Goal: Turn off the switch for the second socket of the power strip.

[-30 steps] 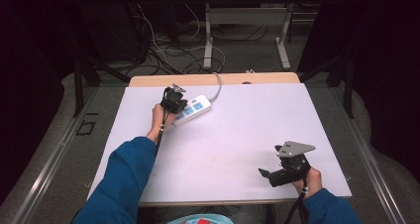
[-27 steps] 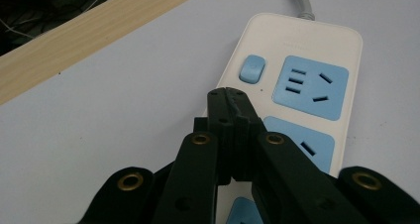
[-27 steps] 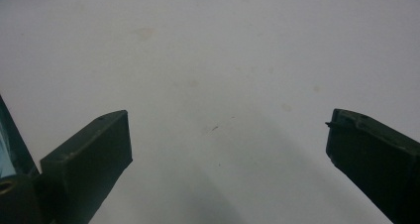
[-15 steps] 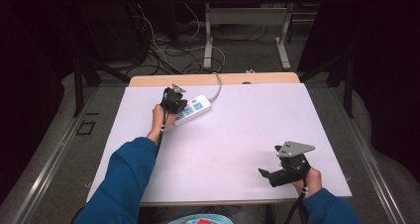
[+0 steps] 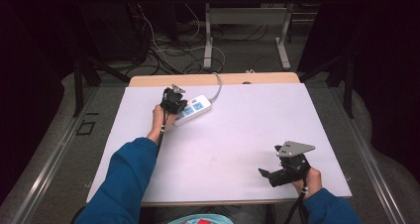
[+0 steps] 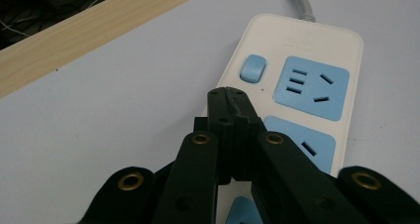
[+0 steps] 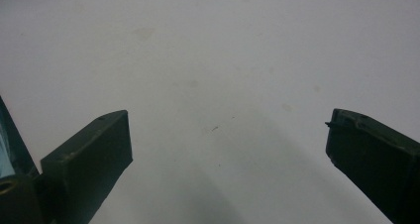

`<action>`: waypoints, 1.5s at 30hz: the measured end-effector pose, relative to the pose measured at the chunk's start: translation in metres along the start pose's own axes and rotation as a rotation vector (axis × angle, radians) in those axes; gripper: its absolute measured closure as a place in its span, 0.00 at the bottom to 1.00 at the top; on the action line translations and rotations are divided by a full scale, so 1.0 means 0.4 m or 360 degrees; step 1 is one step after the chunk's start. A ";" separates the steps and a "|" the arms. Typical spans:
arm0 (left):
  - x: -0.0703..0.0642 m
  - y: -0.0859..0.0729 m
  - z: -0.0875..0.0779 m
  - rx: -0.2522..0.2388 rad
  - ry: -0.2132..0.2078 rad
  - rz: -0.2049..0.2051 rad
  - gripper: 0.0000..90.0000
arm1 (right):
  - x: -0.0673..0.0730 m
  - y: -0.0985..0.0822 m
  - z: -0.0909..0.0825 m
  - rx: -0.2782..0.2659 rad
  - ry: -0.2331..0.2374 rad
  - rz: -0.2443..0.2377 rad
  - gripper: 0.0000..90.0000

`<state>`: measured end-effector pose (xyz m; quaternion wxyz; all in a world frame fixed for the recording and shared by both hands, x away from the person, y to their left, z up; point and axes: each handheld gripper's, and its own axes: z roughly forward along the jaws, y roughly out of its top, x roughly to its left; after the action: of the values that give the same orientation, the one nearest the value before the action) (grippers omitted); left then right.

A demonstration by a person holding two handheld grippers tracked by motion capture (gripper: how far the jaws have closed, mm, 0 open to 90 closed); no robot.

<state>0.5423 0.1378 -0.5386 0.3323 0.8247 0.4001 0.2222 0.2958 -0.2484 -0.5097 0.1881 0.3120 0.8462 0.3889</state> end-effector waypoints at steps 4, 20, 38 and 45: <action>0.001 0.002 -0.004 0.0033 -0.0021 0.0008 1.00 | 0.001 -0.001 0.002 -0.0020 -0.0005 0.0004 0.04; -0.003 0.001 0.000 0.0009 0.0004 0.0009 1.00 | -0.002 0.000 0.003 -0.0015 0.0004 -0.0020 0.04; -0.007 0.004 0.000 0.0020 0.0013 0.0027 1.00 | 0.000 0.000 0.004 -0.0019 -0.0006 -0.0011 0.04; -0.008 0.005 -0.001 0.0027 0.0015 0.0035 1.00 | -0.001 0.000 0.003 -0.0012 0.0003 -0.0013 0.04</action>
<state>0.5413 0.1344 -0.5372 0.3208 0.8307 0.3947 0.2263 0.2968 -0.2480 -0.5103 0.1901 0.3075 0.8461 0.3916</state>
